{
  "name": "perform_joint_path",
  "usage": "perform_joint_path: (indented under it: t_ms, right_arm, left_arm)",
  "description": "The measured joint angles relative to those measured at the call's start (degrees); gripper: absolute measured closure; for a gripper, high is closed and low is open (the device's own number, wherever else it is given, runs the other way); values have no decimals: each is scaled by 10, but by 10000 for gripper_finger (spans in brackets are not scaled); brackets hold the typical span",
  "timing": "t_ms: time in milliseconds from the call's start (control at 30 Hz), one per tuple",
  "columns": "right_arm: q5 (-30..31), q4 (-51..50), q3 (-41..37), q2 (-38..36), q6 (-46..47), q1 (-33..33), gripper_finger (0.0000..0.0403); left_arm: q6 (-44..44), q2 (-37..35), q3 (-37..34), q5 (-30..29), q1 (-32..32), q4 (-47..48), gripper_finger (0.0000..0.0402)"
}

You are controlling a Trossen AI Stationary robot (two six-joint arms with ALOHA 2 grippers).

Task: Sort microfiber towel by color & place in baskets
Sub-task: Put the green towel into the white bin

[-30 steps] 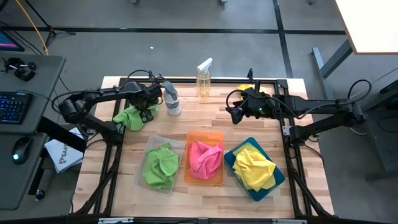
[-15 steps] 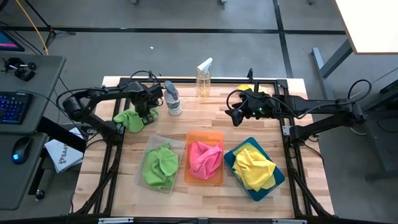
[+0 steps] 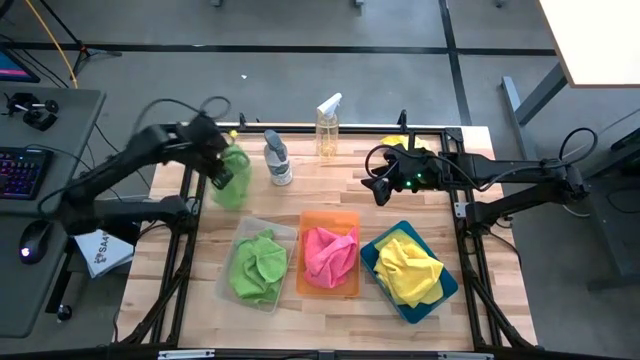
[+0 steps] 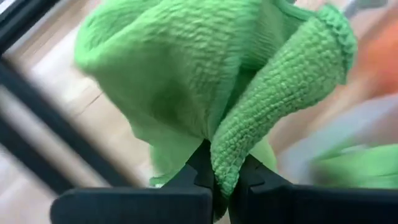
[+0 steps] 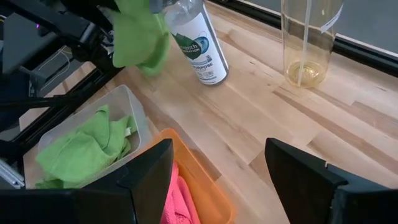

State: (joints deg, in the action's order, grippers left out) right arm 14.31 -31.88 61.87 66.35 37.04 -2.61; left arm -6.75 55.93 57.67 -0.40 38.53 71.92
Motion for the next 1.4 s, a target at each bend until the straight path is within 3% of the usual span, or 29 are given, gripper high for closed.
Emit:
perform_joint_path:
  t_ms: [200,400,533,733,900,1100,1400]
  right_arm:
    - [-10,0,0,0,-13,0,151]
    - [-11,0,0,0,-38,0,151]
    - [-10,0,0,0,-49,0,151]
    - [-5,0,0,0,-52,0,151]
    - [-4,0,0,0,-61,0,151]
    - [-13,0,0,-1,-75,0,151]
    - [-19,0,0,-5,-98,0,151]
  left_arm:
    - [-109,-86,78,107,-44,-3,401]
    - [-248,-113,132,180,-159,-10,401]
    - [-323,-89,132,154,-286,-81,401]
    - [-327,2,132,76,-473,-227,401]
    - [-346,85,132,47,-579,-202,401]
    - [-406,125,121,-15,-675,-127,401]
    - [-517,124,8,-9,-743,-147,401]
